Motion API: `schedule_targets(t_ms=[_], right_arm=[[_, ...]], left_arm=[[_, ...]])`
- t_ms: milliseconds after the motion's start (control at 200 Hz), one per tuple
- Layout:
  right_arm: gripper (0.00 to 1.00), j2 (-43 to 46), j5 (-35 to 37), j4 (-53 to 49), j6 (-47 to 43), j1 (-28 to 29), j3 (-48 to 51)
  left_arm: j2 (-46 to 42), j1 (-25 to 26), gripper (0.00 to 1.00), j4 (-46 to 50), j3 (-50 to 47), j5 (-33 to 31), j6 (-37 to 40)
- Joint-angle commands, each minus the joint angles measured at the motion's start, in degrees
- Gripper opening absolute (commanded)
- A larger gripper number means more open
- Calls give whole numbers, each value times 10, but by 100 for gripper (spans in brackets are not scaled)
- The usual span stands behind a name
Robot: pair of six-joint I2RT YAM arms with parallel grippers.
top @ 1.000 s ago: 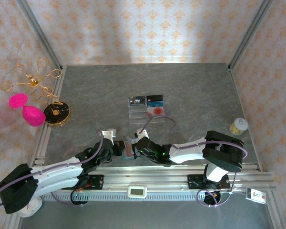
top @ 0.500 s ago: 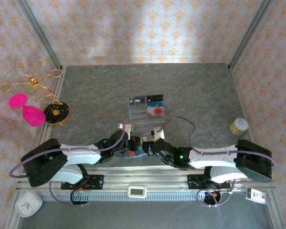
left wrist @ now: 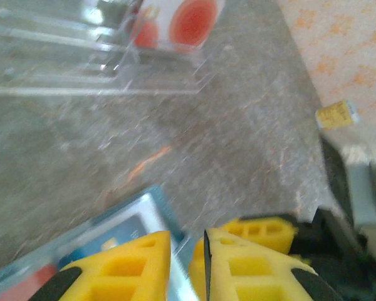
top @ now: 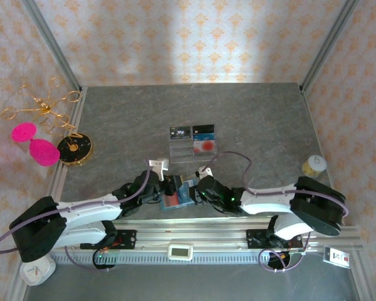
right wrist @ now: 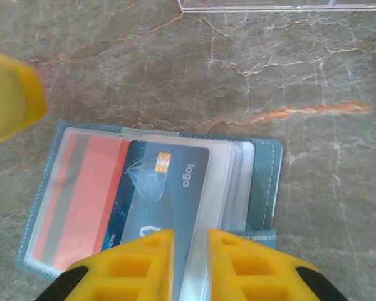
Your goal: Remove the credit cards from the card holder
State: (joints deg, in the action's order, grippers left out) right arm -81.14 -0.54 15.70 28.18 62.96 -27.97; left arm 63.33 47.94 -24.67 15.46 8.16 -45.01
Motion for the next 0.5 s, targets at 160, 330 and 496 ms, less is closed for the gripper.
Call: schedule_targets(t_ms=[160,330,496], right_arm=[[17,-56,-13,5,-23,-14,-23],[16,-52,-17,11,6,5,4],[16,-35,6,-1,27,21,12]], left_arm=[[15,-38,8,26,-63,-3,-6],[75,-62,4,8,-32,8,38],[81,-73,2,32,6,24,64]])
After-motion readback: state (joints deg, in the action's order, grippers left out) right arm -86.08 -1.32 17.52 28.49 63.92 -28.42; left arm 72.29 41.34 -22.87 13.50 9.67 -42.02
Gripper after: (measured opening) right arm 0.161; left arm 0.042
